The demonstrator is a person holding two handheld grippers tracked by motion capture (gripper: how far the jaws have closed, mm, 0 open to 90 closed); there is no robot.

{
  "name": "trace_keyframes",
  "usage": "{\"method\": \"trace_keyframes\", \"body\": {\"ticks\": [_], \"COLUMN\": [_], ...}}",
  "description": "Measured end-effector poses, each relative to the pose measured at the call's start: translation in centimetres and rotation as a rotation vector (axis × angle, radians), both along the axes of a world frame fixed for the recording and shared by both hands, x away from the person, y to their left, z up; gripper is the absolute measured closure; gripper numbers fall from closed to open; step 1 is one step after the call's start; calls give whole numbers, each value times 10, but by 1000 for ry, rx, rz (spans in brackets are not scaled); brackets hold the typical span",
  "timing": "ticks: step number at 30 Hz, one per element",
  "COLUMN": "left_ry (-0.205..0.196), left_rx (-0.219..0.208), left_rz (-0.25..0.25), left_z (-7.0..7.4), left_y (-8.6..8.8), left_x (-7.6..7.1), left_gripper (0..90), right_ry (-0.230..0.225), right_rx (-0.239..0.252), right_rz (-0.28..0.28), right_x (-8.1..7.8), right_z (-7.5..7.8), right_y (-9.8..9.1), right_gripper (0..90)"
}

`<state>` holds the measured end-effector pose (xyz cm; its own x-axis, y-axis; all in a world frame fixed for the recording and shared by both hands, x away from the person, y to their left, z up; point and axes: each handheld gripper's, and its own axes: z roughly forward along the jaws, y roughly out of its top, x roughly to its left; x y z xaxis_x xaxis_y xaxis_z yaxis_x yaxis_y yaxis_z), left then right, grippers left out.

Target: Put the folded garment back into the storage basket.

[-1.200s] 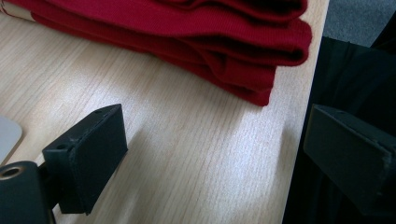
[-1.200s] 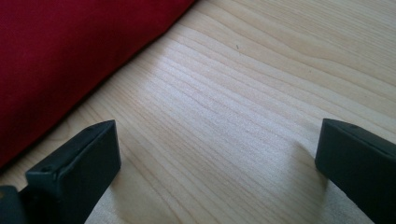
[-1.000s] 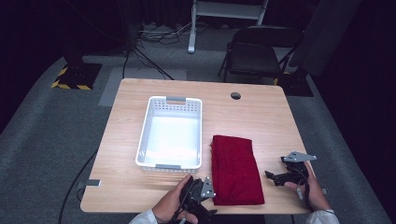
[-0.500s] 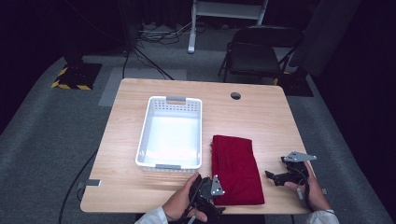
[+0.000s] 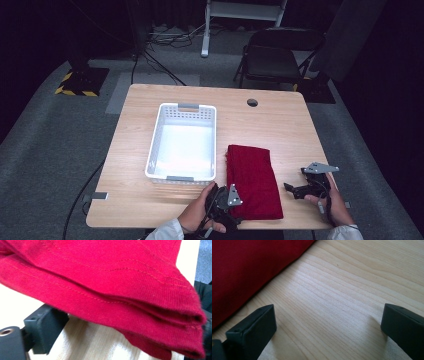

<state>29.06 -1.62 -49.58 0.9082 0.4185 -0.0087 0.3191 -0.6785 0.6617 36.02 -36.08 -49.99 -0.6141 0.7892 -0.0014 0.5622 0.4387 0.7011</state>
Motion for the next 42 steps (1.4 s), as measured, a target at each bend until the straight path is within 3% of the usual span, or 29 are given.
{"method": "trace_keyframes", "body": {"ticks": [4, 6, 7, 12, 19, 25, 30, 42], "left_ry": [-11, -18, -23, -25, -24, -23, -25, -24], "left_rx": [-24, -38, -45, -46, -50, -55, -57, -59], "left_rz": [2, 5, 2, -10, -19, -16, -18, -24], "left_z": [1, 1, 1, 2, 2, 2, 1, 1], "left_y": [2, 3, 3, 5, 6, 6, 6, 7], "left_x": [0, -1, -3, -5, -4, -4, -4, -3], "left_gripper": [223, 254, 324, 444, 464, 470, 470, 470], "right_ry": [0, 0, 0, 0, 0, -19, -27, -56], "right_rx": [0, 0, 0, 0, -6, -54, -28, -42], "right_rz": [0, 0, 0, 2, 11, -11, -28, -7], "right_x": [0, 0, 0, 0, 1, 1, 2, 8], "right_z": [0, 0, 0, 0, 1, 6, 15, 30], "right_y": [0, 0, 0, 0, -1, -1, -3, 7], "right_gripper": [1, 1, 1, 1, 3, 20, 28, 29]}}
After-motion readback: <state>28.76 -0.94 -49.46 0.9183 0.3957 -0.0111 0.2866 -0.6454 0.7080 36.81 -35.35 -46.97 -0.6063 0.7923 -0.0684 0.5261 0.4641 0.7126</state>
